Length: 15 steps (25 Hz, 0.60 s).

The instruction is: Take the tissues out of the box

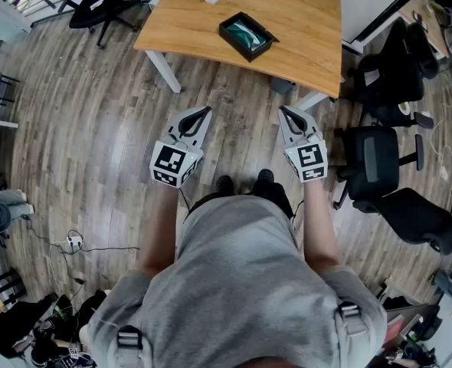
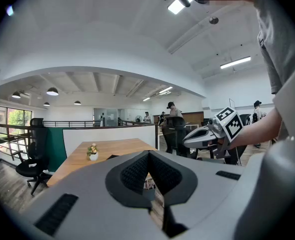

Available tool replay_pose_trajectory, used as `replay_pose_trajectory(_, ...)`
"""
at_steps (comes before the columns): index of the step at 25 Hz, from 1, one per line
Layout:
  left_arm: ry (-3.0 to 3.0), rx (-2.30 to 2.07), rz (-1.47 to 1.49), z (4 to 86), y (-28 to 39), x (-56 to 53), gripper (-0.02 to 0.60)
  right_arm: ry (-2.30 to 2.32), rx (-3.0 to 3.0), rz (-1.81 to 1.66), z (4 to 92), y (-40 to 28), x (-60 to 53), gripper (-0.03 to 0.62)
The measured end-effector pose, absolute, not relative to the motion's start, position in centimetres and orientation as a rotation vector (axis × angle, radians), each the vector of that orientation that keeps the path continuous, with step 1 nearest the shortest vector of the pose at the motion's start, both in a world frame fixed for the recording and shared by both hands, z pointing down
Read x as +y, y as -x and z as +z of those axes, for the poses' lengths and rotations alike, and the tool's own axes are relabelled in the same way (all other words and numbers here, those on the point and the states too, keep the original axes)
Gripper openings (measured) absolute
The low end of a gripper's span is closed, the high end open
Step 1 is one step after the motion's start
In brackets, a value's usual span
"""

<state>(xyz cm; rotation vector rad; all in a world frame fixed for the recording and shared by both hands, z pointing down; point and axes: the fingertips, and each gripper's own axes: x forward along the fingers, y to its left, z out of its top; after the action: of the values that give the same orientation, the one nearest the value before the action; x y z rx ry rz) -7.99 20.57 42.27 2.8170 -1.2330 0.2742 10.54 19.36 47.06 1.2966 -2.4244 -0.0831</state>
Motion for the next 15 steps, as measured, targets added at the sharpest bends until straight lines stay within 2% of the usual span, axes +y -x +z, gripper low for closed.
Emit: replay_pose_trajectory(15,-2.841,-1.195,0.293,42.9,8.9,20.5,0.018,-1.322,-2.426,-0.062,47.4,-8.7,19.5,0.005)
